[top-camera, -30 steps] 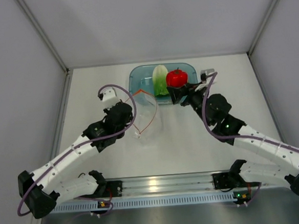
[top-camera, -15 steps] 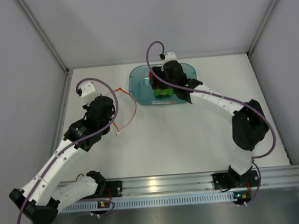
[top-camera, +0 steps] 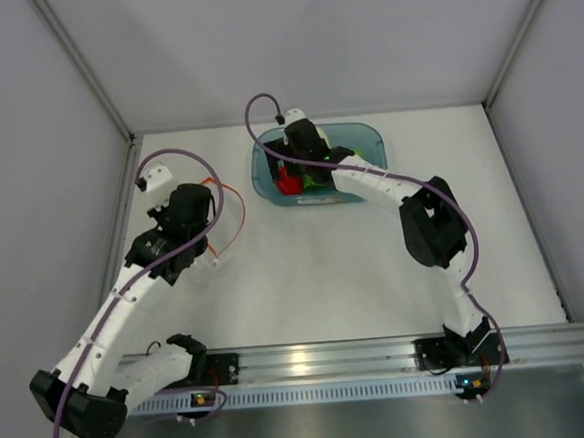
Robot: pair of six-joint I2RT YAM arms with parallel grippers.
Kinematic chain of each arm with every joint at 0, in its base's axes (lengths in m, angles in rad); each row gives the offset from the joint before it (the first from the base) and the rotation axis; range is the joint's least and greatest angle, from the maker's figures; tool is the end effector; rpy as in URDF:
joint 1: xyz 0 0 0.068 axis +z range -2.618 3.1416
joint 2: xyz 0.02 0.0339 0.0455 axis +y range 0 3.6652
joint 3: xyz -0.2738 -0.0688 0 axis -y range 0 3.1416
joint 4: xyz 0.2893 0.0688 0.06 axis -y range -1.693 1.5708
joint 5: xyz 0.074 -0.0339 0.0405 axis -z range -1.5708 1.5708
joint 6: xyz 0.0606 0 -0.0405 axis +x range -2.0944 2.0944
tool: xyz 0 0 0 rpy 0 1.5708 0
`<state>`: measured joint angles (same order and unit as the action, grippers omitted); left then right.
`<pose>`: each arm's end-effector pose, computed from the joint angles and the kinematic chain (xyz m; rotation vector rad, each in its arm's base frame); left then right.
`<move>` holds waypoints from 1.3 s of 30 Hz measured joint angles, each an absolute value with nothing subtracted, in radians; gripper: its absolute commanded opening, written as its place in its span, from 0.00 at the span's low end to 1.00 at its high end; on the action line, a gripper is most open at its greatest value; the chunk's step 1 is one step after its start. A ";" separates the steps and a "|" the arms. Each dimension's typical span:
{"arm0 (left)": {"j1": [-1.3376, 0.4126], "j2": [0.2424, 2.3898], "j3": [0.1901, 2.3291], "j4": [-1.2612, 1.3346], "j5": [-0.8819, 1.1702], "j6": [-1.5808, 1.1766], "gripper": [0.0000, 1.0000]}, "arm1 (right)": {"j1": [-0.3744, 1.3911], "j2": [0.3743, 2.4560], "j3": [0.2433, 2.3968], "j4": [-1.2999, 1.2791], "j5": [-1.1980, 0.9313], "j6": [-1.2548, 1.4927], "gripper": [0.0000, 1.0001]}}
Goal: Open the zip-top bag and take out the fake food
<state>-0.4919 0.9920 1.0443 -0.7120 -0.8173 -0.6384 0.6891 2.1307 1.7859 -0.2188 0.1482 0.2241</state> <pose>0.2388 -0.0778 0.3470 -0.5597 1.9298 0.2031 0.4465 0.3563 0.2326 -0.4097 2.1119 0.3789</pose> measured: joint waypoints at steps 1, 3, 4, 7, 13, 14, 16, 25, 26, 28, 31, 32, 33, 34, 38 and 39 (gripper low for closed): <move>-0.461 1.000 1.036 -0.712 -0.820 -0.646 0.00 | 0.691 2.133 1.798 -0.226 0.145 0.217 0.99; -0.396 1.019 1.021 -0.719 -0.830 -0.661 0.00 | 0.692 2.132 1.819 -0.234 0.140 0.208 0.99; -0.367 1.029 1.019 -0.723 -0.837 -0.664 0.00 | 0.693 2.131 1.827 -0.233 0.138 0.203 1.00; -0.331 1.044 1.019 -0.726 -0.871 -0.671 0.00 | 0.693 2.116 1.824 -0.236 0.145 0.192 0.99; -0.326 1.112 1.082 -0.728 -0.952 -0.648 0.00 | 0.691 1.918 1.637 -0.248 0.196 0.192 0.99; -0.326 1.126 1.096 -0.728 -0.970 -0.640 0.00 | 0.688 1.868 1.596 -0.242 0.204 0.193 0.99; -0.326 1.155 1.126 -0.728 -1.019 -0.617 0.00 | 0.683 1.755 1.512 -0.245 0.223 0.195 0.99; -0.316 1.338 1.306 -0.724 -1.176 -0.445 0.08 | 0.641 1.289 1.171 -0.244 0.286 0.222 0.99; -0.316 1.358 1.310 -0.723 -1.176 -0.430 0.11 | 0.638 1.259 1.150 -0.253 0.289 0.223 1.00; -0.316 1.402 1.311 -0.725 -1.176 -0.398 0.10 | 0.637 1.192 1.108 -0.282 0.296 0.223 0.99; -0.316 1.470 1.311 -0.726 -1.144 -0.368 0.04 | 0.636 1.082 1.059 -0.331 0.303 0.221 0.99; -0.316 1.491 1.311 -0.726 -1.120 -0.363 0.01 | 0.636 1.037 1.041 -0.342 0.304 0.221 1.00; -0.316 1.507 1.311 -0.726 -1.100 -0.361 0.01 | 0.636 0.994 1.028 -0.355 0.307 0.220 1.00; -0.316 1.522 1.311 -0.726 -1.076 -0.361 0.00 | 0.636 0.951 1.015 -0.366 0.308 0.220 0.99; -0.316 1.556 1.311 -0.727 -0.995 -0.371 0.21 | 0.636 0.819 1.000 -0.404 0.323 0.220 0.99; -0.316 1.559 1.311 -0.727 -0.974 -0.375 0.30 | 0.636 0.801 1.000 -0.412 0.328 0.220 0.99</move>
<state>-0.3157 1.5593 1.3109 -0.7273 -0.9741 -0.3752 0.6361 0.8009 1.0004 -0.4122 0.3279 0.2199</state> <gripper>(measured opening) 0.159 0.993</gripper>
